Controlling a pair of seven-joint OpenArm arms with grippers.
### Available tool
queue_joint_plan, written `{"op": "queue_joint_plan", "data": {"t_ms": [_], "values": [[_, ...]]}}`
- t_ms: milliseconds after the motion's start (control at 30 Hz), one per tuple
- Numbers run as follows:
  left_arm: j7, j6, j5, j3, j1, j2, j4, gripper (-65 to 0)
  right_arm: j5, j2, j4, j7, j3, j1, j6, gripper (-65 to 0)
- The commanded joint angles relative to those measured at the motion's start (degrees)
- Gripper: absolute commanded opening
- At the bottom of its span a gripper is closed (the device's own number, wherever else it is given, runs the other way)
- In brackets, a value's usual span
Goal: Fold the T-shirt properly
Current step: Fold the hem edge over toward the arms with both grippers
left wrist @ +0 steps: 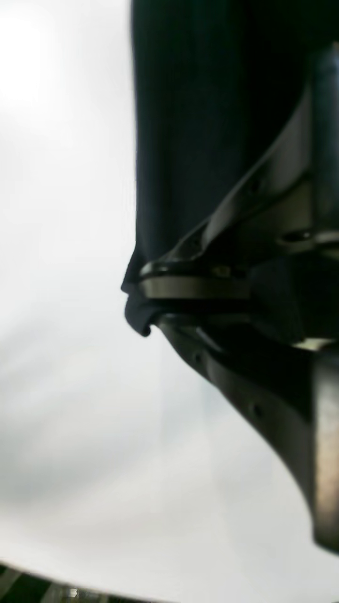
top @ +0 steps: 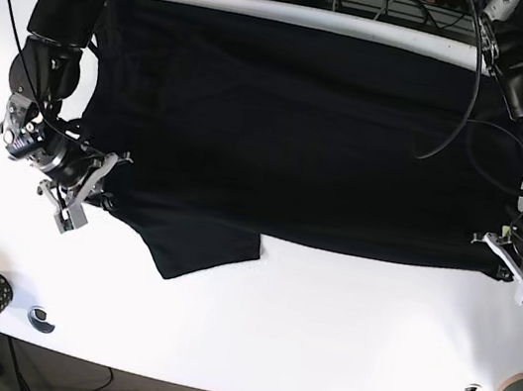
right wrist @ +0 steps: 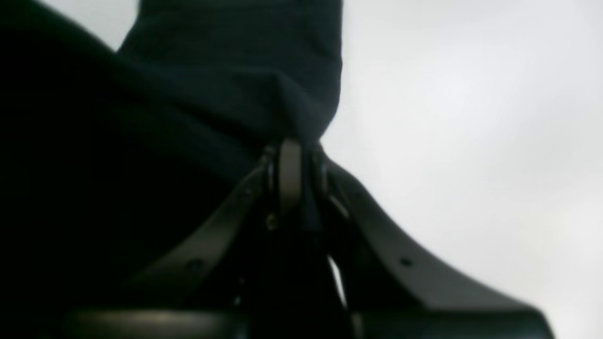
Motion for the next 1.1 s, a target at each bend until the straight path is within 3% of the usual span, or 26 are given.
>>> {"op": "queue_joint_plan", "data": {"t_ms": [0,133,367,467,767,1067], "values": [[-0.08,0.13,-0.2,-0.18,0.3,-0.9,3.19,-65.0,0.13,0.64,4.11,-1.79,3.78,-0.14,-0.45,-63.6],[3.62,-0.04,-0.2,-1.85,2.93,-0.9,6.1,-65.0,0.22,0.55,8.77,-4.69,7.56,-3.74,-0.45,-63.6],[11.26,-7.16,-1.61,-7.3,8.12,2.26,12.34,-65.0,0.66,0.47,17.56,-5.04,10.1,-13.41,-0.45,-63.6],[13.73,-7.87,-2.05,-8.36,10.32,2.26,14.36,-65.0,0.66,0.38,20.73,-5.04,10.63,-17.63,-0.45,-63.6],[14.17,-7.95,-2.14,-8.8,16.73,2.26,16.65,-65.0,0.57,-4.11,29.08,-5.04,16.08,-29.32,-0.45,-63.3],[14.08,-7.95,-2.14,-8.54,21.22,1.91,16.38,-65.0,0.13,-6.3,28.9,-5.04,16.43,-34.77,-0.45,-62.9]]}}
